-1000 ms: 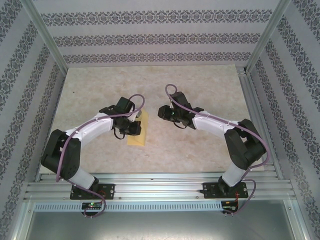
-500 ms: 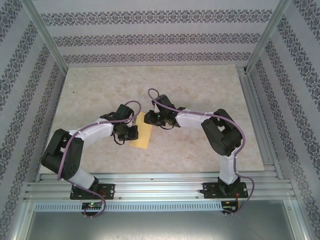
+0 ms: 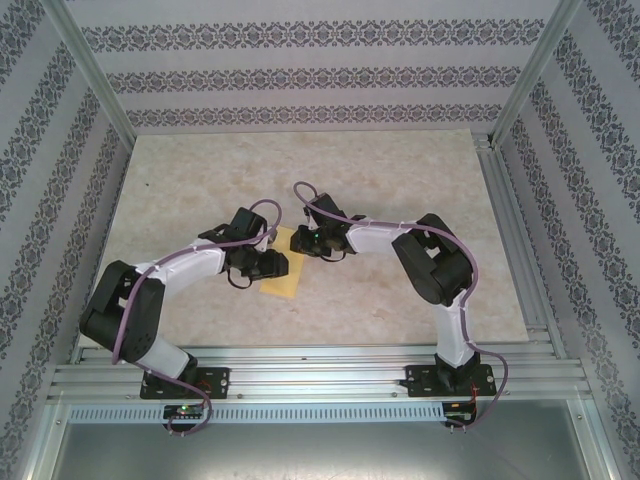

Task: Fold a paper plane with a square sheet of paper (pick it up from the middle)
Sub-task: Place a square sheet of paper at the center of the table, then fold the triangle a second time at the center of the table.

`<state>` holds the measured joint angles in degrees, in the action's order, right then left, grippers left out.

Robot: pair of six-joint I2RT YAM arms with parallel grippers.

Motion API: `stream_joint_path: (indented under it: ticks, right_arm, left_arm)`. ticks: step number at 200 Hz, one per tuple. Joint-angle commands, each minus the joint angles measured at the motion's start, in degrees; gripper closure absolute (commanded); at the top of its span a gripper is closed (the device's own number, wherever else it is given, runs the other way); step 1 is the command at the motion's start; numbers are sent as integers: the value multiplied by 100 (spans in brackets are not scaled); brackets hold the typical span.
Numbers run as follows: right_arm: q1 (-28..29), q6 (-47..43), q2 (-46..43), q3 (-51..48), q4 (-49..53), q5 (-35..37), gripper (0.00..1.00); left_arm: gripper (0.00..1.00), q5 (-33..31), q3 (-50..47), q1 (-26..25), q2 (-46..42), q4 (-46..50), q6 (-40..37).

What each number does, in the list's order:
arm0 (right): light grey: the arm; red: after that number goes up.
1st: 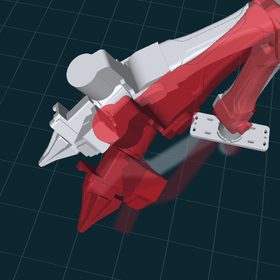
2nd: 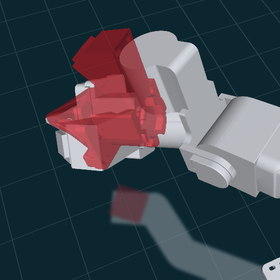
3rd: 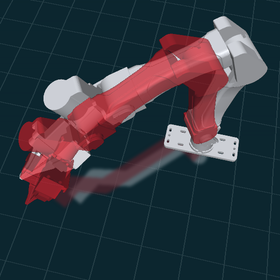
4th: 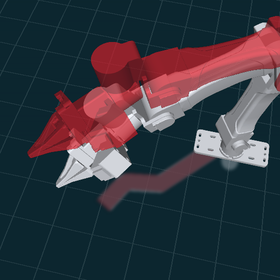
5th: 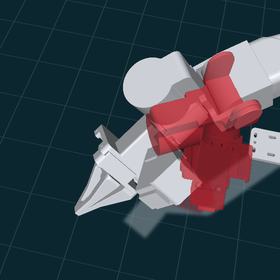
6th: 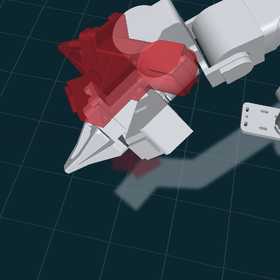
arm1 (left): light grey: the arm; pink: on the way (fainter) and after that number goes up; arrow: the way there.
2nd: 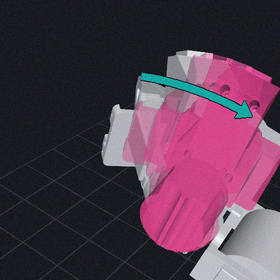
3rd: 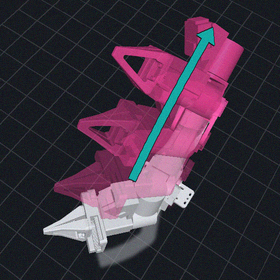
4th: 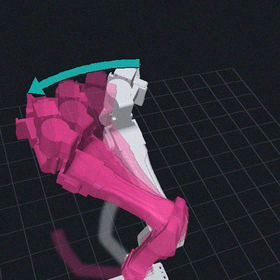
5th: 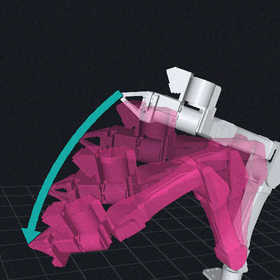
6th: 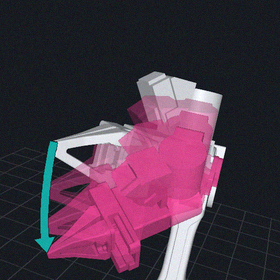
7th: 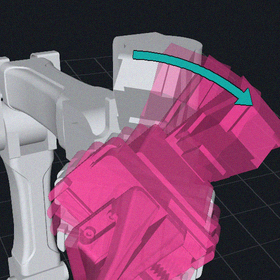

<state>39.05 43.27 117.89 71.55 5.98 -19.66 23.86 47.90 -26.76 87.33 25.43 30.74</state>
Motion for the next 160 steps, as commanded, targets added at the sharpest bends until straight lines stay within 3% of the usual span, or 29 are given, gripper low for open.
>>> stream_joint_path:
  ticks: [1, 38, 68, 135, 160]
  right_arm:
    - [-66, 101, 187, 149, 122, 24, 82]
    - [-74, 112, 269, 227, 306, 60, 83]
    - [-86, 121, 284, 237, 343, 11, 83]
    - [-216, 352, -63, -87, -192, -413, 82]
    - [-364, 457, -424, -360, -585, -623, 77]
  left_arm:
    - [58, 632, -170, -17, -265, -342, 68]
    - [56, 864, -271, -4, -586, -433, 129]
    - [53, 1086, -344, -6, -553, -1072, 371]
    - [48, 714, -176, -6, 160, -1737, 407]
    - [48, 678, -232, -2, 308, -1887, 394]
